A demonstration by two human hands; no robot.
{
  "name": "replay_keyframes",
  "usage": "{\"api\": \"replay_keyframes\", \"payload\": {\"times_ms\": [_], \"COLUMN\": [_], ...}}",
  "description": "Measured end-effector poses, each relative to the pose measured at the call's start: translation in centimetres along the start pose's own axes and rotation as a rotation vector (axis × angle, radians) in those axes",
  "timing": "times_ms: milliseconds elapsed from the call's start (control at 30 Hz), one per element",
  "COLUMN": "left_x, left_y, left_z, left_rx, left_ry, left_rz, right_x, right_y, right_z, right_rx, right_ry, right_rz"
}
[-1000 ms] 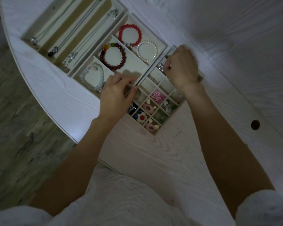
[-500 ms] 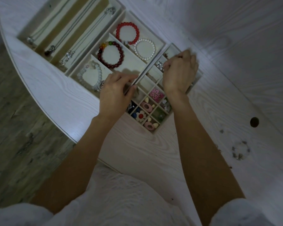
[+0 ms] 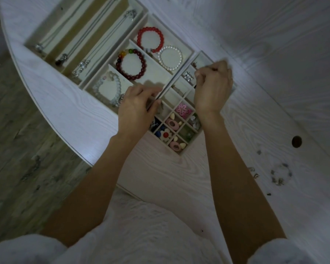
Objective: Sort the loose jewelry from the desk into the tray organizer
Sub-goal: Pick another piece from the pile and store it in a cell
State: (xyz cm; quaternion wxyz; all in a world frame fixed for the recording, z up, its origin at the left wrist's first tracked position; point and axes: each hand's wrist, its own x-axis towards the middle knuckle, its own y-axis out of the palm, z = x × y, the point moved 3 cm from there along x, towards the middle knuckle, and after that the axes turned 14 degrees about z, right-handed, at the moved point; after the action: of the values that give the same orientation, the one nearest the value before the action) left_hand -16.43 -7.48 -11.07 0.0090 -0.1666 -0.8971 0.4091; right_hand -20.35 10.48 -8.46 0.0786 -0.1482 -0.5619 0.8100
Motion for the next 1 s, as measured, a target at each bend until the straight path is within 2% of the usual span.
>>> {"api": "replay_keyframes", "payload": {"times_ms": [100,233,300,367,500,567,633,800,1000], "left_x": [-0.2,-1.0,-1.7,-2.5,-3.4,-3.5,-3.4,-3.6,-4.6], "left_y": [0.0,0.3,1.3,2.5,4.1,4.6,4.9,5.0,5.3], "left_z": [-0.2,-2.6,-4.3,-5.4,-6.7,-7.0,-7.0,-7.0,-7.4], "left_rx": [0.065,0.125,0.149,0.187,0.229,0.246,0.269,0.330,0.381], "left_ry": [0.009,0.168,0.266,0.317,0.339,0.338,0.357,0.435,0.426], "left_rz": [-0.050,-0.060,0.041,0.129,0.231,0.270,0.296,0.304,0.313], "right_x": [-1.3,-6.8,-10.7,-14.5,-20.7,-22.2,-22.5,-22.3,-23.2], "right_y": [-1.5,-4.9,-5.7,-5.8,-3.9,-2.4,-1.1,-0.1,-0.7], "right_z": [-0.9,-4.8,-8.3,-11.8,-17.9,-19.3,-19.2,-17.6,-18.4], "right_rx": [0.199,0.145,0.068,0.016,0.041,0.153,0.246,0.249,0.307], "right_ry": [-0.135,-0.303,-0.248,-0.111,0.399,0.525,0.513,0.317,0.450], "right_rz": [-0.052,-0.105,-0.107,-0.096,0.010,0.075,0.098,0.087,0.005]}}
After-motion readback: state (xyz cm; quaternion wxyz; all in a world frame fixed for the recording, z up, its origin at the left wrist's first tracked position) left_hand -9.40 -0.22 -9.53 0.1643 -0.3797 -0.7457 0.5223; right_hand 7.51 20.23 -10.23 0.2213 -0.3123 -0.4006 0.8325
